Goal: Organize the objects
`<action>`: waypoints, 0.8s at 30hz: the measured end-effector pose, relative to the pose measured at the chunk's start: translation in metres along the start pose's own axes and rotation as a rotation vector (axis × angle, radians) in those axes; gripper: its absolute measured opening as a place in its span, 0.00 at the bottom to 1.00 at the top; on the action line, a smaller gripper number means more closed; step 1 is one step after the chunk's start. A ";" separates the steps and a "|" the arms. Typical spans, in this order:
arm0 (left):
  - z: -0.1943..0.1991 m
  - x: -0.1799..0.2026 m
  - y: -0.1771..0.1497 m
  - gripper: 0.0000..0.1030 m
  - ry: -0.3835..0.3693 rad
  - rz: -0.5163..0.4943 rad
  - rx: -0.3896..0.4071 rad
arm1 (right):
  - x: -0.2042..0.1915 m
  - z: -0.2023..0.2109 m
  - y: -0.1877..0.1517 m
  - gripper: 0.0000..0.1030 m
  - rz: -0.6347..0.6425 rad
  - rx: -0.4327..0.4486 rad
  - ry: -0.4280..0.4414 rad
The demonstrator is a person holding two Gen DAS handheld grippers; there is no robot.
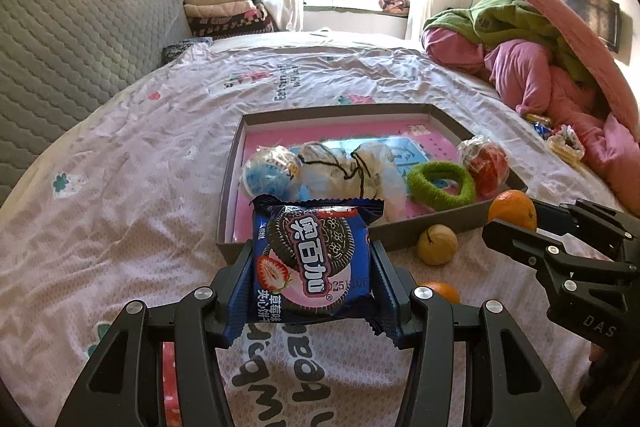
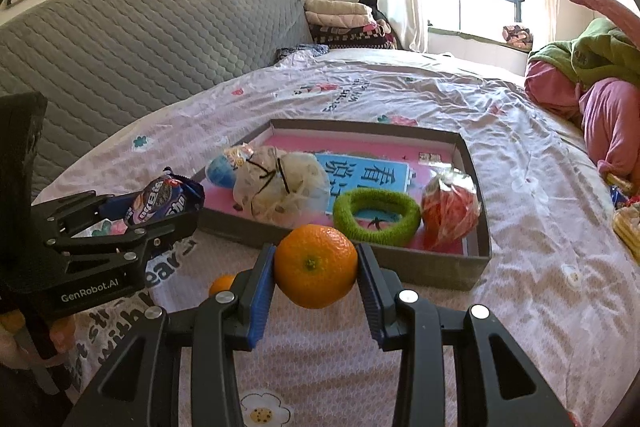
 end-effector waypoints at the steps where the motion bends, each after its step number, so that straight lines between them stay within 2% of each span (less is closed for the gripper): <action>1: 0.001 0.000 0.002 0.53 0.000 -0.001 0.004 | 0.000 0.000 0.002 0.39 0.001 0.004 0.000; 11: 0.005 0.001 0.024 0.53 -0.032 0.017 0.023 | 0.003 0.007 0.026 0.39 0.017 0.052 -0.007; 24: 0.001 0.006 0.058 0.53 -0.015 -0.007 0.058 | 0.008 0.004 0.042 0.39 0.025 0.081 -0.023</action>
Point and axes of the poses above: each gripper's, at about its wrist camera, not at the fingertips, and z roughly against the way its jaws point, x to its right, y to its top, the point moved 4 cm from there along -z, roughly the way its jaws point, and after that the axes turned 11 degrees about -x, right-handed, at the moved point
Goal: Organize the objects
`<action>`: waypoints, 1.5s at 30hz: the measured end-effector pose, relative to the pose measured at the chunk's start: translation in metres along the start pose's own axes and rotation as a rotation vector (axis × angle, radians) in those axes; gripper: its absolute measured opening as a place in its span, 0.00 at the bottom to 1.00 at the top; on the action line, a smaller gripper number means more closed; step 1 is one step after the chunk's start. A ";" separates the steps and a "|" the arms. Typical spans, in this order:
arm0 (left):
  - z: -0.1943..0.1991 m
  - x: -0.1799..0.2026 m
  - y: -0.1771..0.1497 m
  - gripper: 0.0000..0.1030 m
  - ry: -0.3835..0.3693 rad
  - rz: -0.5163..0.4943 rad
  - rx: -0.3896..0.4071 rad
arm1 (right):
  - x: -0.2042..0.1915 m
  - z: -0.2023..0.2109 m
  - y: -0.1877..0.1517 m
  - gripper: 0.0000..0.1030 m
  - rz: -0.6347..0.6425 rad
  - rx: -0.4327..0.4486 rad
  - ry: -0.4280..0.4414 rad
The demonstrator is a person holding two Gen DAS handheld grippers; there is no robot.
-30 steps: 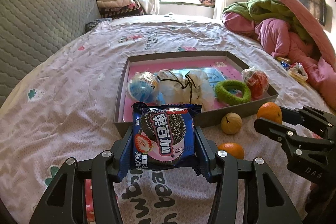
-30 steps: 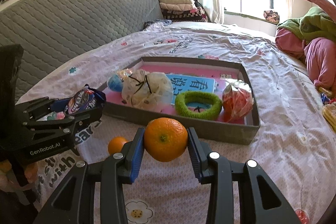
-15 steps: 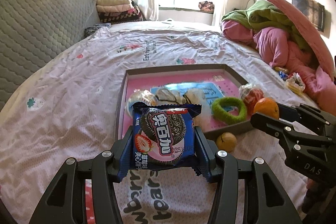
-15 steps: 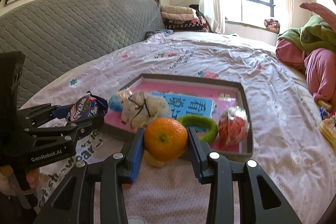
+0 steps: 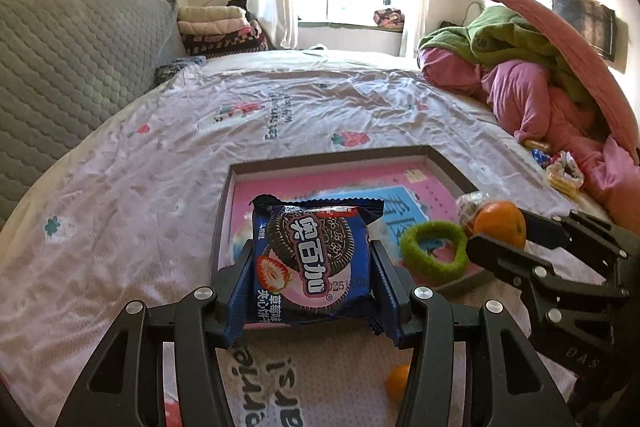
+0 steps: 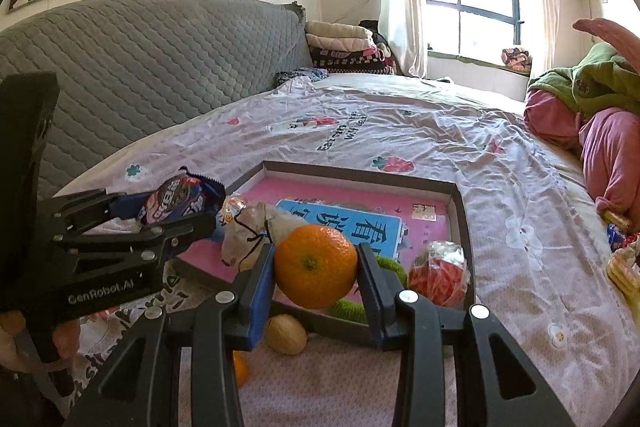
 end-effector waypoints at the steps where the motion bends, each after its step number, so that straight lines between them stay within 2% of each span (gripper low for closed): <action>1: 0.000 0.000 0.003 0.53 0.001 0.000 0.003 | 0.000 0.000 0.002 0.39 0.000 0.003 -0.002; 24: -0.025 -0.004 0.022 0.53 0.001 0.016 -0.024 | 0.022 -0.016 0.021 0.39 -0.004 0.009 -0.036; 45: -0.057 0.005 0.009 0.53 -0.042 -0.021 -0.105 | 0.028 -0.047 0.006 0.39 -0.004 -0.068 -0.038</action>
Point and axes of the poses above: each gripper's, at about its wrist camera, not at the fingertips, and z roughly against the way its jaws point, x to its right, y to its top, the point moved 4 cm from there along -z, roughly the way its jaws point, and after that the axes turned 11 degrees about -x, right-handed, at the moved point
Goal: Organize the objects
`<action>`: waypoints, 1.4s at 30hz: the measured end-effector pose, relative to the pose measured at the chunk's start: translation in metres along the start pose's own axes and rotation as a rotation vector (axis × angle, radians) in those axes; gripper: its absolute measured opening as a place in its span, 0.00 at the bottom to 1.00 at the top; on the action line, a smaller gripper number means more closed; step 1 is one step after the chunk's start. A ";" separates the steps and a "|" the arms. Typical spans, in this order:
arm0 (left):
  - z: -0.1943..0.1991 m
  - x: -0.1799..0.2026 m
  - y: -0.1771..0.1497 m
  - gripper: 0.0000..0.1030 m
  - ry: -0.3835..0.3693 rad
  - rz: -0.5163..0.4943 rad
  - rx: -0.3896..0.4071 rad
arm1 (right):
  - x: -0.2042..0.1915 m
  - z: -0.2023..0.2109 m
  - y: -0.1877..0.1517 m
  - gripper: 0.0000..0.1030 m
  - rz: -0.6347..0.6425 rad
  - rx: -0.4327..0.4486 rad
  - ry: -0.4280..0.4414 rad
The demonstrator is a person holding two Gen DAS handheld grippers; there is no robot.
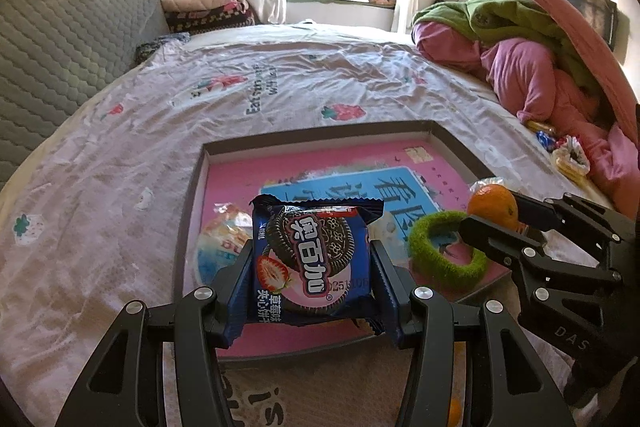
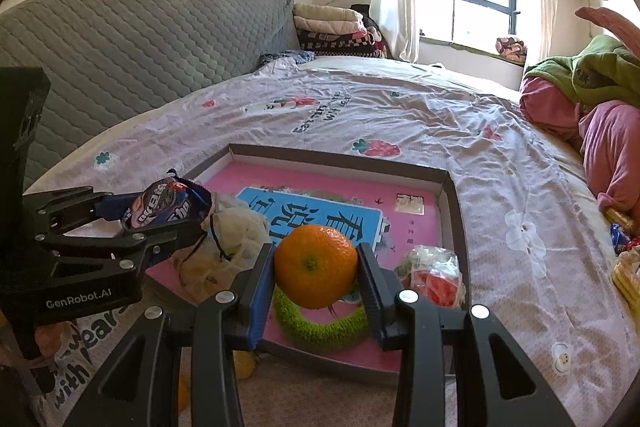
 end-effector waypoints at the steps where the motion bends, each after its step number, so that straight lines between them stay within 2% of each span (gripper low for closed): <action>1: -0.001 0.000 -0.001 0.53 -0.001 -0.001 -0.003 | 0.000 -0.001 -0.001 0.39 0.001 -0.004 0.001; 23: -0.031 -0.001 -0.007 0.53 -0.027 -0.005 -0.055 | -0.003 -0.024 -0.013 0.39 0.008 -0.063 0.000; 42: -0.032 -0.001 -0.010 0.53 -0.034 0.003 -0.062 | -0.001 -0.031 -0.016 0.39 -0.005 -0.102 -0.003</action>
Point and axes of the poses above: each gripper's, at about its wrist camera, not at the fingertips, and z roughly against the way its jaws point, x to its right, y to its top, the point moved 4 cm from there along -z, roughly the way its jaws point, and after that the axes turned 11 degrees about -x, right-handed, at the moved point
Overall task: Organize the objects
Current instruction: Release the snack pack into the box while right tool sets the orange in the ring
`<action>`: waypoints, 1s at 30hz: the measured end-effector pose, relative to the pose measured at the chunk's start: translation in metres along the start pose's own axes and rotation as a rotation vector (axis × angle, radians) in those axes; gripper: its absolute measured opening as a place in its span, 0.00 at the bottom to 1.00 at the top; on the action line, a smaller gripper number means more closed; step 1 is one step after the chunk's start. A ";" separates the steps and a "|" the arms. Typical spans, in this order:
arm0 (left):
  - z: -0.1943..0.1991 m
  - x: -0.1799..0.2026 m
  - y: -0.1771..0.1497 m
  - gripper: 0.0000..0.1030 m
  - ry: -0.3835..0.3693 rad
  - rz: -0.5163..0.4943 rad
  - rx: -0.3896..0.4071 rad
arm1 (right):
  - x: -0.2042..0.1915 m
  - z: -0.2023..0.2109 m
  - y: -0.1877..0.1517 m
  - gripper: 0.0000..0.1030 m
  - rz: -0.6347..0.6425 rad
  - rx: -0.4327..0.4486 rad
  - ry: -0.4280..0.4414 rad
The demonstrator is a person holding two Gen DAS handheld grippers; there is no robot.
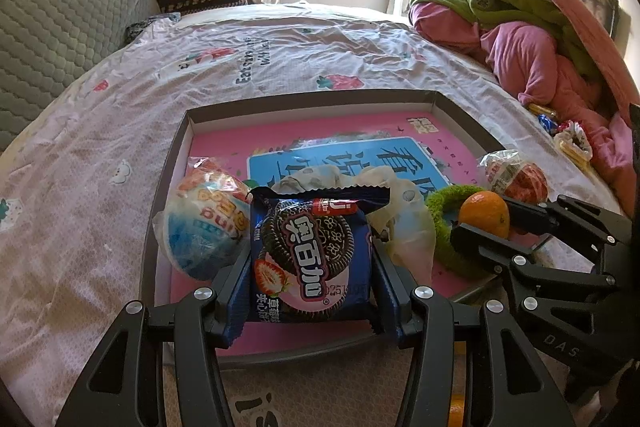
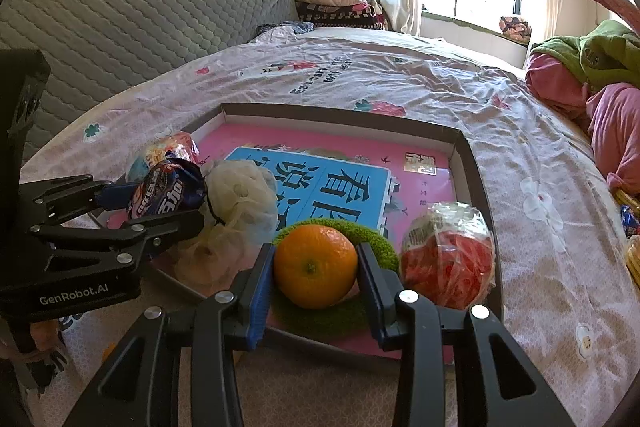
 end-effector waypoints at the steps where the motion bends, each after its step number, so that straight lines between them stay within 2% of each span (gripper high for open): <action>1: 0.000 0.000 0.000 0.53 -0.001 0.000 -0.001 | 0.001 0.000 0.000 0.39 -0.005 -0.002 0.001; 14: 0.000 0.001 -0.002 0.53 0.008 -0.004 -0.018 | 0.004 0.001 -0.001 0.41 -0.029 -0.017 0.009; 21: 0.001 0.000 -0.002 0.58 -0.016 0.000 -0.035 | 0.003 0.004 -0.001 0.41 -0.034 -0.016 0.017; 30: 0.006 -0.001 0.000 0.64 -0.016 -0.007 0.000 | 0.000 0.011 0.000 0.41 -0.032 0.000 0.028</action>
Point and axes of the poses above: each gripper's, at about its wrist camera, not at the fingertips, and z roughly against the way its jaws point, x to its right, y to its top, the point moved 4 cm from there along -z, roughly the way its jaws point, and after that the axes turned 11 degrees about -x, right-handed, at the moved point
